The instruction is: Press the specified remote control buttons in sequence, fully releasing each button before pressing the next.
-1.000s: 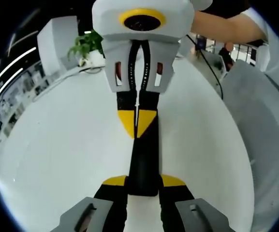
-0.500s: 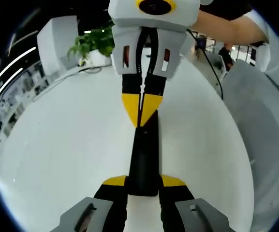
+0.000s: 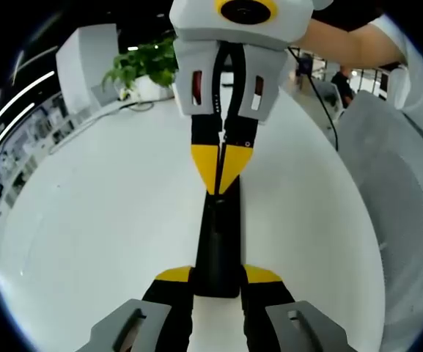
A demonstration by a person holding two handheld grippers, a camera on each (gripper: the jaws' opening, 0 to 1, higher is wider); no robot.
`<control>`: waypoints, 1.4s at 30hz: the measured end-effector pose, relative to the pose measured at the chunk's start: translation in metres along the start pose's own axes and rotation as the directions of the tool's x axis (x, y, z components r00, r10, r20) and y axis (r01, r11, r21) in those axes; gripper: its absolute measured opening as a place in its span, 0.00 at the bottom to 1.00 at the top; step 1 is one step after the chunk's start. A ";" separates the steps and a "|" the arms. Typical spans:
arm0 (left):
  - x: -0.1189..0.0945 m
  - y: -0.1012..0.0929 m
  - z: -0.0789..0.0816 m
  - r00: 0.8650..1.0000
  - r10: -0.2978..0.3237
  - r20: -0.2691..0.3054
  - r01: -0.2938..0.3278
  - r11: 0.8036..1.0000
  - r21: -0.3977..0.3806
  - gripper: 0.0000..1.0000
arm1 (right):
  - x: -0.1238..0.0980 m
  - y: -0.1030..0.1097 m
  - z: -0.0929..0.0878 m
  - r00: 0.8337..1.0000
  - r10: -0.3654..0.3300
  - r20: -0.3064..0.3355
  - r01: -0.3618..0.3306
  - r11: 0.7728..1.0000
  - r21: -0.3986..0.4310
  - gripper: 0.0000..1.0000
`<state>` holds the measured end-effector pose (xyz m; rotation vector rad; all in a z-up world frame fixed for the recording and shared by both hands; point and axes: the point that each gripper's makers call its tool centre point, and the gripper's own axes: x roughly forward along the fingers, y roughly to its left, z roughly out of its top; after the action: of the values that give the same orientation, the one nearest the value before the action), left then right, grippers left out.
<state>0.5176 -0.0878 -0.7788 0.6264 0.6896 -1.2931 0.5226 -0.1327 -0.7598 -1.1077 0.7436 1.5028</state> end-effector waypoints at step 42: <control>0.000 -0.001 0.001 1.000 -0.001 0.009 0.001 1.000 0.002 0.24 | 0.013 0.004 0.000 0.999 0.032 -0.007 -0.032 0.999 -0.016 0.00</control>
<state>0.5164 -0.0884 -0.7786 0.6220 0.6811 -1.2968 0.5189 -0.1288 -0.7719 -1.1178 0.7588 1.5351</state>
